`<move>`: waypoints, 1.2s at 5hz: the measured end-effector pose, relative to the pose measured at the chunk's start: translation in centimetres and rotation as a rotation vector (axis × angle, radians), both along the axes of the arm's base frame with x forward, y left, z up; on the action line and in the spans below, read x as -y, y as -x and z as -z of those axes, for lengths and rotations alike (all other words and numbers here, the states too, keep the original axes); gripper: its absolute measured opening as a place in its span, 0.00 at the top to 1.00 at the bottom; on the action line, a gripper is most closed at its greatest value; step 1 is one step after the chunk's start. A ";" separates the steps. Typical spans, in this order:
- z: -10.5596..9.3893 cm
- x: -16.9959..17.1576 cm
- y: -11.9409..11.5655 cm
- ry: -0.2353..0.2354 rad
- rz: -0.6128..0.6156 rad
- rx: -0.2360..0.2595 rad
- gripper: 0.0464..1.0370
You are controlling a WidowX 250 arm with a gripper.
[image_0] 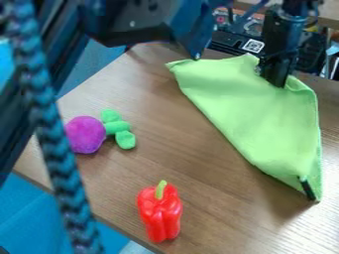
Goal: Fold the cloth from bottom left to top right
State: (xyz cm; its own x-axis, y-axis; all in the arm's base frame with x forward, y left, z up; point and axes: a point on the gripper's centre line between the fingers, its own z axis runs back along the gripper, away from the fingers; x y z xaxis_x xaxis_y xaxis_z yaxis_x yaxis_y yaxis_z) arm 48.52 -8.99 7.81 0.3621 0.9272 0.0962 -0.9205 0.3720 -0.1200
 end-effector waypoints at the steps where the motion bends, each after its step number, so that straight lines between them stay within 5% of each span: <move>1: 0.1 0.6 -0.7 0.000 0.001 0.016 0.98; 3: 1.6 1.8 -1.4 -0.039 0.032 0.071 0.95; 4: 1.6 2.2 -1.6 -0.016 0.031 0.083 0.78; 6: 1.2 3.0 -2.2 0.032 0.050 0.101 0.19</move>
State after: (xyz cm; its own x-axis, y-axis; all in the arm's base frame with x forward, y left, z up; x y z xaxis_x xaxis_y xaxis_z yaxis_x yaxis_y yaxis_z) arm 50.71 -12.04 6.57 0.3979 0.9113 0.1054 -0.8834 0.4116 -0.2238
